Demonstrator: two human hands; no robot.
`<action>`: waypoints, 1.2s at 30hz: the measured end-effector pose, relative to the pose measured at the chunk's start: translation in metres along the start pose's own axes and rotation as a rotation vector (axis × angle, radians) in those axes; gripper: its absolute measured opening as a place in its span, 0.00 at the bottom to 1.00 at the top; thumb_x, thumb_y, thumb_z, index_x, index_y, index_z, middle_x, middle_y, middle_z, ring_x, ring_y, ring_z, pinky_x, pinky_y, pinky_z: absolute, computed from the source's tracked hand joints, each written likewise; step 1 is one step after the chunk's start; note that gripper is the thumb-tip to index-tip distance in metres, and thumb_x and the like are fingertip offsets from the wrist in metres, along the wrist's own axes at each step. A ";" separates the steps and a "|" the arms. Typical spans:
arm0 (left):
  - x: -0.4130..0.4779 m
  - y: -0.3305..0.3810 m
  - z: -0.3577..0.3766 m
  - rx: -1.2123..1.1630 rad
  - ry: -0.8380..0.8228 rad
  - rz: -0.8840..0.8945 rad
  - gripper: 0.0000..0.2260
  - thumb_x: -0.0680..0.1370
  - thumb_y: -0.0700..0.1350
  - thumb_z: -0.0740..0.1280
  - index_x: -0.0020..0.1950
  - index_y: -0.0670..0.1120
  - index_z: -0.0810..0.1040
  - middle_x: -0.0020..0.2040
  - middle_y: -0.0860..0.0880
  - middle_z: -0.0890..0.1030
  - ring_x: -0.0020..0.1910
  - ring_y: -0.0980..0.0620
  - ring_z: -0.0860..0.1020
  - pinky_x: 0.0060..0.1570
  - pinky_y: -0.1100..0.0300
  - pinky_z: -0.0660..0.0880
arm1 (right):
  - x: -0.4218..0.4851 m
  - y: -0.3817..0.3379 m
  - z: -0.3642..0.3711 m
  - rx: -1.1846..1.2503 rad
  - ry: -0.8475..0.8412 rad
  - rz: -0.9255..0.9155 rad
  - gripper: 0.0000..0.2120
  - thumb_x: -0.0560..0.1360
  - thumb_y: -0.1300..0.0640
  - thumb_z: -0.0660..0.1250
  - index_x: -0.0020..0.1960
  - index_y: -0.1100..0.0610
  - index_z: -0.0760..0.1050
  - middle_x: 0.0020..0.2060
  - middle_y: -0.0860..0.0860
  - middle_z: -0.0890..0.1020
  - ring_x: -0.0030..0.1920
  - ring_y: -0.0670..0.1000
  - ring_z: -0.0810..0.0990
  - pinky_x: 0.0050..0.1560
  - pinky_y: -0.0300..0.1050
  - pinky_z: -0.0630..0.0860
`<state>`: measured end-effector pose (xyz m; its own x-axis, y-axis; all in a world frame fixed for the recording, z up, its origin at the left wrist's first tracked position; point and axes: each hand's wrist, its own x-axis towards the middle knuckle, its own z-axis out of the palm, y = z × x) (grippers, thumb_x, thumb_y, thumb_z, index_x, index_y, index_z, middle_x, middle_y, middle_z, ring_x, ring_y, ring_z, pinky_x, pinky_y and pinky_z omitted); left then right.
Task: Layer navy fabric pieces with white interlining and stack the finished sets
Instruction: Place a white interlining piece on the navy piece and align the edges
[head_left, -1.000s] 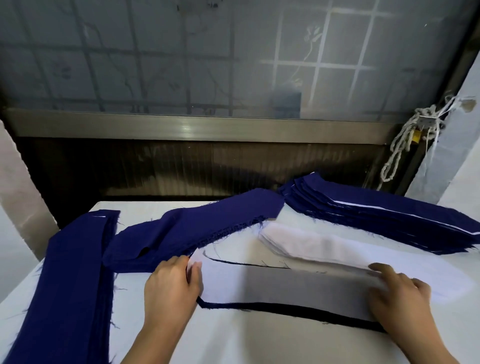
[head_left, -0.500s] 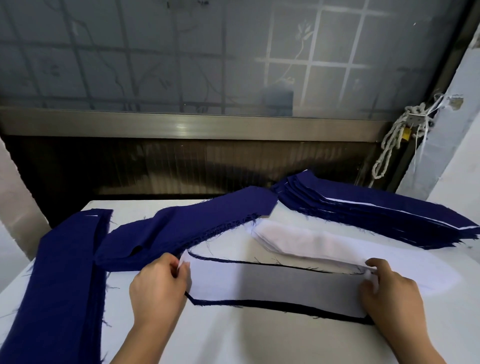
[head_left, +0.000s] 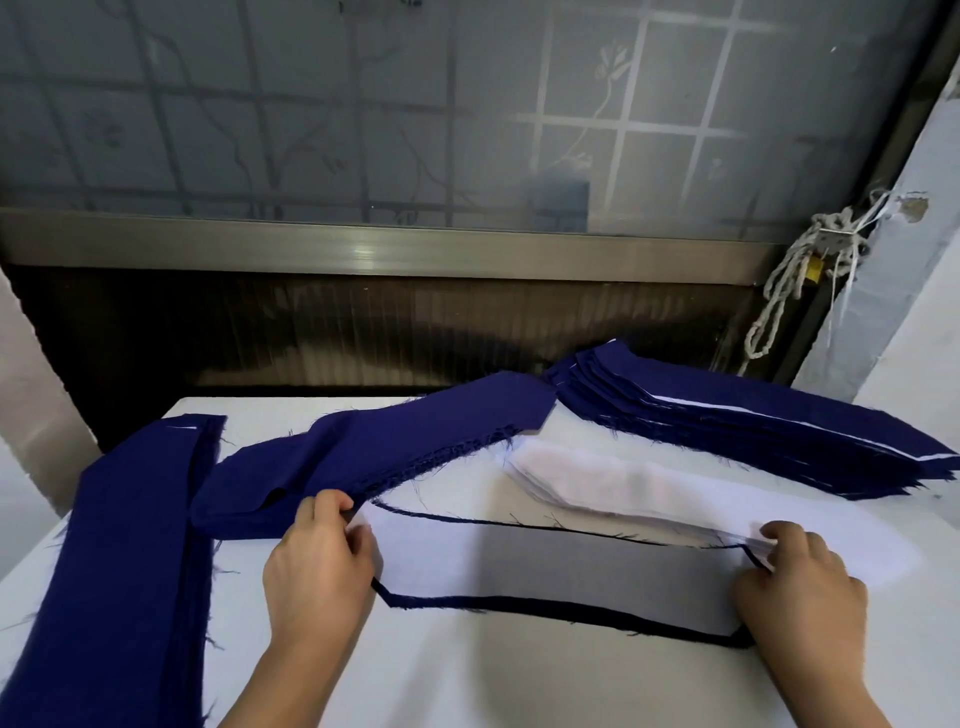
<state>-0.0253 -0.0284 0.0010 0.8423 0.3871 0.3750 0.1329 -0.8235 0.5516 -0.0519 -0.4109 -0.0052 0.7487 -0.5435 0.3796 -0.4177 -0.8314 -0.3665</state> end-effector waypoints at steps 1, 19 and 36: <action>0.000 0.000 0.000 -0.002 0.005 0.008 0.07 0.77 0.41 0.68 0.54 0.44 0.75 0.48 0.49 0.77 0.35 0.46 0.75 0.34 0.54 0.68 | 0.000 0.001 0.000 -0.005 0.015 0.012 0.22 0.63 0.67 0.69 0.57 0.62 0.76 0.50 0.61 0.79 0.51 0.64 0.75 0.52 0.56 0.67; -0.001 0.000 0.007 0.043 -0.104 0.283 0.06 0.76 0.47 0.69 0.40 0.50 0.77 0.34 0.55 0.77 0.32 0.52 0.74 0.30 0.59 0.64 | 0.020 -0.060 0.022 0.187 -0.130 -0.521 0.11 0.76 0.63 0.66 0.57 0.59 0.78 0.53 0.53 0.79 0.53 0.56 0.77 0.52 0.51 0.76; 0.002 -0.004 0.011 0.093 -0.166 0.247 0.08 0.79 0.51 0.63 0.42 0.51 0.74 0.33 0.54 0.77 0.32 0.53 0.74 0.31 0.58 0.67 | 0.056 -0.136 0.064 0.026 -0.433 -0.581 0.05 0.78 0.62 0.58 0.49 0.57 0.72 0.47 0.52 0.72 0.46 0.51 0.72 0.49 0.43 0.73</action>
<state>-0.0186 -0.0292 -0.0088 0.9281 0.1039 0.3577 -0.0453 -0.9217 0.3853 0.0796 -0.3205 0.0116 0.9850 0.0841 0.1506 0.1177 -0.9659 -0.2306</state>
